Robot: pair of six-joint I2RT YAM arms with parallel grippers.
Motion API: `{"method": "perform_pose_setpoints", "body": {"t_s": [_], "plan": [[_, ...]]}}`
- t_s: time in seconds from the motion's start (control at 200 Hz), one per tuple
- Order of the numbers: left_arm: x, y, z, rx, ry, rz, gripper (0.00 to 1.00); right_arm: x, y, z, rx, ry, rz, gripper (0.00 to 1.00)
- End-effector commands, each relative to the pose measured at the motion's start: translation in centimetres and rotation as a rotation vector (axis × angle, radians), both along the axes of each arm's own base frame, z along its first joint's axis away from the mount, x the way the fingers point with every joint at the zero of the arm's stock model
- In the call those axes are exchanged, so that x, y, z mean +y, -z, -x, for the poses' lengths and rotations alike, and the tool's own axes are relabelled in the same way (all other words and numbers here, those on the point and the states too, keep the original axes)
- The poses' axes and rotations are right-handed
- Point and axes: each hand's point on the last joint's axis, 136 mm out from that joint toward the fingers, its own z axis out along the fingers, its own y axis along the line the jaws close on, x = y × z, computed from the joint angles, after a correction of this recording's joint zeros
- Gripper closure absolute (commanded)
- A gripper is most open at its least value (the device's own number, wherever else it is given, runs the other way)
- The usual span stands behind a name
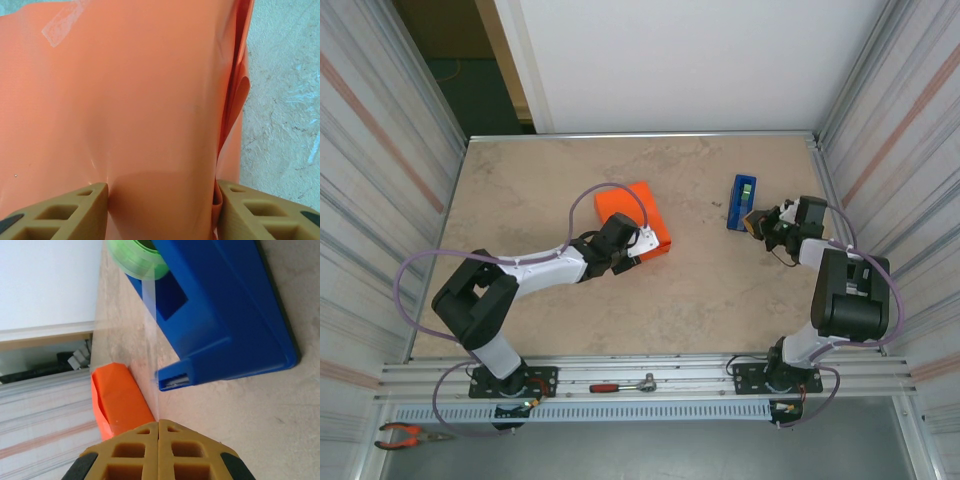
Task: Wrap the gift box in paper
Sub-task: Tear off the tape with the cutter.
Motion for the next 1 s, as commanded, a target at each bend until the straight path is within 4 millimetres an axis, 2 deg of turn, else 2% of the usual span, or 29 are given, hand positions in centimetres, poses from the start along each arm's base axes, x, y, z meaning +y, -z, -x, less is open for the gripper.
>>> {"method": "perform_pose_setpoints", "body": {"t_s": [0.0,0.456,0.997], "plan": [[1.6,3.1,1.7,0.124,-0.005,-0.072,0.46,0.9,0.1,1.1,0.011,-0.033,-0.014,1.0],[1.6,3.1,1.7,0.124,-0.005,-0.075,0.46,1.0,1.2,2.0,0.037,-0.037,-0.01,1.0],[1.6,3.1,1.7,0.127,-0.003,-0.075,0.47,0.9,6.0,1.6,0.121,-0.017,-0.044,1.0]]}}
